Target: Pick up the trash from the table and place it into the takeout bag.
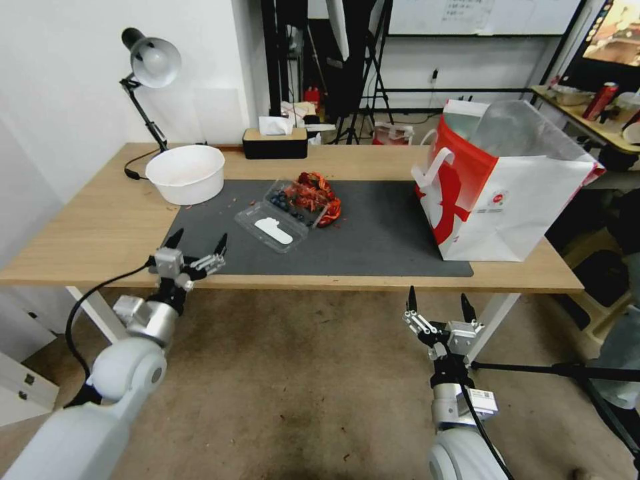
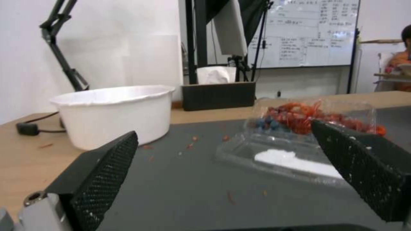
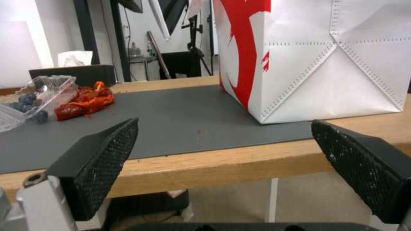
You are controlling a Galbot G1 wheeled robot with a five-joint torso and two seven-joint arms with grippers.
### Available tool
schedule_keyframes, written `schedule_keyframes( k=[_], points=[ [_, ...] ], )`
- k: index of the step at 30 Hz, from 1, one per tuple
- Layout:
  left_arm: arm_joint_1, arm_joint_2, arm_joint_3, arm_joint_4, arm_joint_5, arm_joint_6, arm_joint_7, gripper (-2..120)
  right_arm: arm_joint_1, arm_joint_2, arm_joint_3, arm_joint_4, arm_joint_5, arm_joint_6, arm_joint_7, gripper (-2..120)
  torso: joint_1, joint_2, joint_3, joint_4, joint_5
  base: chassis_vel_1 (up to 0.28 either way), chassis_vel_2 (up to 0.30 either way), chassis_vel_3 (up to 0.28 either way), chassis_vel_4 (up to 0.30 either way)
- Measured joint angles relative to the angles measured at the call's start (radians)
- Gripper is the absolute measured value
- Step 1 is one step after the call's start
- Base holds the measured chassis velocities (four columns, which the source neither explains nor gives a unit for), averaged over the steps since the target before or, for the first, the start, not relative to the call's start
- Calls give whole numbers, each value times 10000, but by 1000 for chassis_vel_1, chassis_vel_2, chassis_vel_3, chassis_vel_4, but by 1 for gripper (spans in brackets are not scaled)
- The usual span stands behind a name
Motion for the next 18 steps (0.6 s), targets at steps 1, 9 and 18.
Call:
schedule_keyframes(
  k=[1, 9, 18],
  points=[
    [147, -87, -85, -9, 81, -72, 12, 100, -2, 14, 7, -9, -2, 10, -2, 100, 1, 0, 0, -1, -1, 0, 0, 0, 0],
    [971, -492, -525, -89, 454, -501, 78, 100, 58, 27, -2, -124, -3, 43, -49, 100, 1, -1, 0, -1, -1, 0, 0, 0, 0],
    [1788, -943, -736, 111, 678, -1111, 251, 100, 106, 12, -21, -169, 11, 48, -63, 100, 1, -1, 1, 0, -1, 0, 0, 0, 0]
  ],
)
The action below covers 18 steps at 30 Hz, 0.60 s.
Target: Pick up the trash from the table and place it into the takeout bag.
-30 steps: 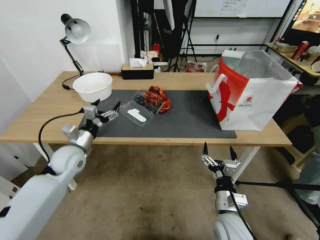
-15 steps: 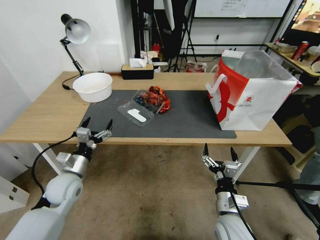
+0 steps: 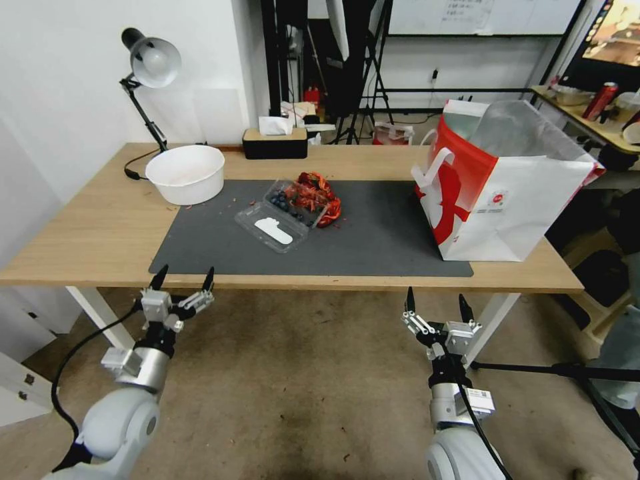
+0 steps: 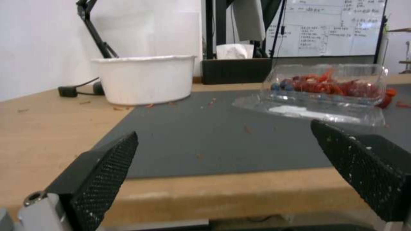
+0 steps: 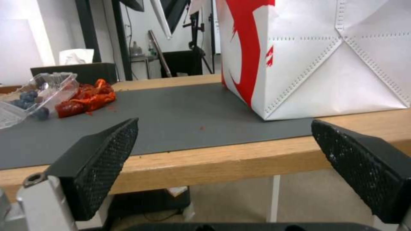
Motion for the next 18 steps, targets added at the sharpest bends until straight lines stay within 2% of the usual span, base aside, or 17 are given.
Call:
schedule_keyframes(
  k=[18],
  points=[
    [158, 21, -165, 201, 34, -331, 127, 100, 12, 14, -34, -63, -34, 32, -116, 100, 0, 0, 0, 0, 0, 0, 0, 0, 0]
  ],
)
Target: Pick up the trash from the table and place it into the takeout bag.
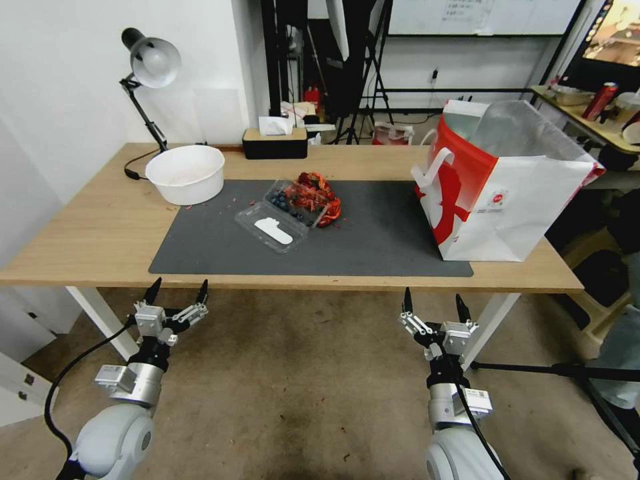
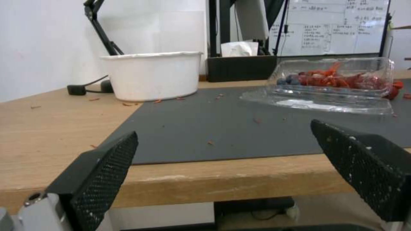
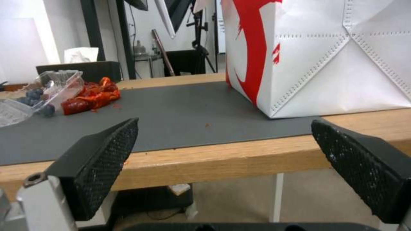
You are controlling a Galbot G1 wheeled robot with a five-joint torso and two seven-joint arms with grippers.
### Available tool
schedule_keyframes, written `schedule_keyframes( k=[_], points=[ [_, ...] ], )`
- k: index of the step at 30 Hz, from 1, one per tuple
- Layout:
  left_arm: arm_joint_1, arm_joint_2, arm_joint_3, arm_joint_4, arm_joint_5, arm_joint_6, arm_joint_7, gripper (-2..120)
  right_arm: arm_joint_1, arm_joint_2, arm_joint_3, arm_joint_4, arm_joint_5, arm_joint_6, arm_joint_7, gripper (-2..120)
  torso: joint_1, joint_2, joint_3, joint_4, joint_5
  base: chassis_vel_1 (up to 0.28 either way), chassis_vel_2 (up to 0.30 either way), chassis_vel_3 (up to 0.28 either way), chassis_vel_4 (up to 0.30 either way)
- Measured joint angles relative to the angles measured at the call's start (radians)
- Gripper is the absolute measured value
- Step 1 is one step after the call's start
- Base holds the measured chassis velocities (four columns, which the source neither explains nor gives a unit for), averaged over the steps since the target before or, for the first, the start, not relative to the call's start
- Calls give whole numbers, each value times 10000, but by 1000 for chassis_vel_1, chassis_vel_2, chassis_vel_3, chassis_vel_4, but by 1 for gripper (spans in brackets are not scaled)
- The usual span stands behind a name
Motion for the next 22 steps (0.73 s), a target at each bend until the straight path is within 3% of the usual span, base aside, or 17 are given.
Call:
schedule_keyframes(
  k=[22],
  points=[
    [-16, 12, 7, 5, -12, 3, -3, 100, 0, 3, -4, -1, -12, 2, 1, 100, 0, 0, 0, 0, 0, 0, 0, 0, 0]
  ],
)
